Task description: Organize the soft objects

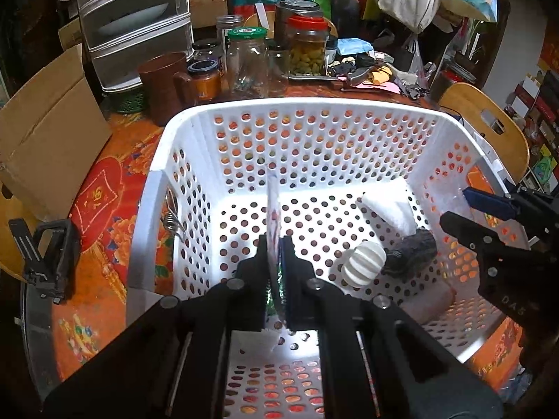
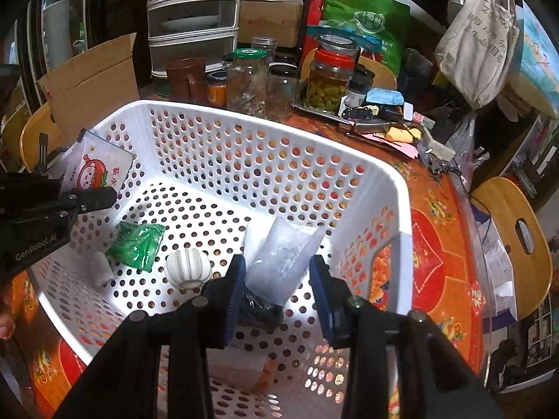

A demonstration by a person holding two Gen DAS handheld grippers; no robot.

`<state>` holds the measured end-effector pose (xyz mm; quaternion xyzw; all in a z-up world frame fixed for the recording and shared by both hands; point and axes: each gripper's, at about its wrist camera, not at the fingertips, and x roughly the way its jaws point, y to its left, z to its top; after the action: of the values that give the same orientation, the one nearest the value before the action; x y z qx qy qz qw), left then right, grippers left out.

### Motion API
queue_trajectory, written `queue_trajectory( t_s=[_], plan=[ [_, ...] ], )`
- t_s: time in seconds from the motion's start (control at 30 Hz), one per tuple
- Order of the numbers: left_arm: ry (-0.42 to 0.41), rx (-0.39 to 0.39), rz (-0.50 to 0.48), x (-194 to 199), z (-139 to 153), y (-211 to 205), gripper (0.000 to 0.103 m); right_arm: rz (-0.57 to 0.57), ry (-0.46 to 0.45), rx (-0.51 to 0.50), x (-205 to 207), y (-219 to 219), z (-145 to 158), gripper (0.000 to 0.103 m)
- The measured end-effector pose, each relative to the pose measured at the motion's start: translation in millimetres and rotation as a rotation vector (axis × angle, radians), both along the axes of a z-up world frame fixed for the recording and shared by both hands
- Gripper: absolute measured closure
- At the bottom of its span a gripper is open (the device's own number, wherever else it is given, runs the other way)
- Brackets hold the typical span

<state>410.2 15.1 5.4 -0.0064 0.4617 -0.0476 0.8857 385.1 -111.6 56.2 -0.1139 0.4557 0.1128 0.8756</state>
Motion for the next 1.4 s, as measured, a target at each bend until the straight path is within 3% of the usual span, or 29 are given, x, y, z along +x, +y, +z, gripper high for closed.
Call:
queue_trajectory(
  t_s=[0.03, 0.07, 0.1, 0.13, 0.17, 0.27, 0.33, 0.4, 0.47, 0.8, 0.93, 1.17, 1.4],
  plan=[
    [-0.009, 0.006, -0.004, -1.6, 0.9, -0.3, 0.086, 0.001, -0.009, 0.006, -1.3, -0.7, 1.5, 0.056],
    [-0.023, 0.013, -0.003, -4.6, 2.6, -0.5, 0.073, 0.001, -0.02, 0.011, -2.6, -1.8, 3.8, 0.039],
    [-0.037, 0.017, -0.007, -6.7, 4.7, -0.3, 0.068, 0.004, -0.032, 0.02, -4.2, -2.6, 6.3, 0.021],
    [-0.053, 0.017, -0.012, -9.4, 7.7, -0.5, 0.053, 0.007, -0.042, 0.025, -5.9, -3.5, 8.5, 0.016],
    [-0.063, 0.015, -0.01, -11.7, 10.9, 0.1, 0.041, 0.008, -0.047, 0.03, -7.4, -4.5, 10.4, 0.013],
    [-0.104, 0.019, -0.023, -21.8, 22.9, -0.6, 0.03, 0.009, -0.062, 0.059, -14.1, -8.8, 18.8, 0.013],
    [-0.13, 0.027, -0.032, -30.6, 31.9, -1.6, 0.015, 0.004, -0.08, 0.075, -19.8, -13.0, 25.6, 0.007],
    [-0.155, 0.03, -0.028, -40.3, 41.2, -0.8, 0.008, 0.008, -0.089, 0.1, -25.7, -17.5, 31.7, 0.001],
    [-0.181, 0.02, -0.026, -51.6, 50.9, 2.2, 0.0, 0.007, -0.098, 0.125, -33.0, -23.1, 38.2, 0.001],
    [-0.254, 0.016, -0.01, -142.8, 81.7, 28.9, 0.0, 0.031, -0.168, 0.174, -107.3, -36.7, 64.3, 0.001],
    [-0.278, 0.044, 0.032, -192.1, 78.1, 40.9, 0.0, 0.023, -0.198, 0.202, -159.3, -43.1, 59.9, 0.001],
    [-0.283, 0.069, 0.032, -267.9, 60.7, 36.0, 0.0, -0.052, -0.155, 0.258, -223.0, -44.9, 41.9, 0.001],
    [-0.31, 0.0, 0.028, -321.8, 63.8, 28.1, 0.0, -0.08, -0.202, 0.29, -269.6, -50.1, 55.9, 0.001]
  ],
)
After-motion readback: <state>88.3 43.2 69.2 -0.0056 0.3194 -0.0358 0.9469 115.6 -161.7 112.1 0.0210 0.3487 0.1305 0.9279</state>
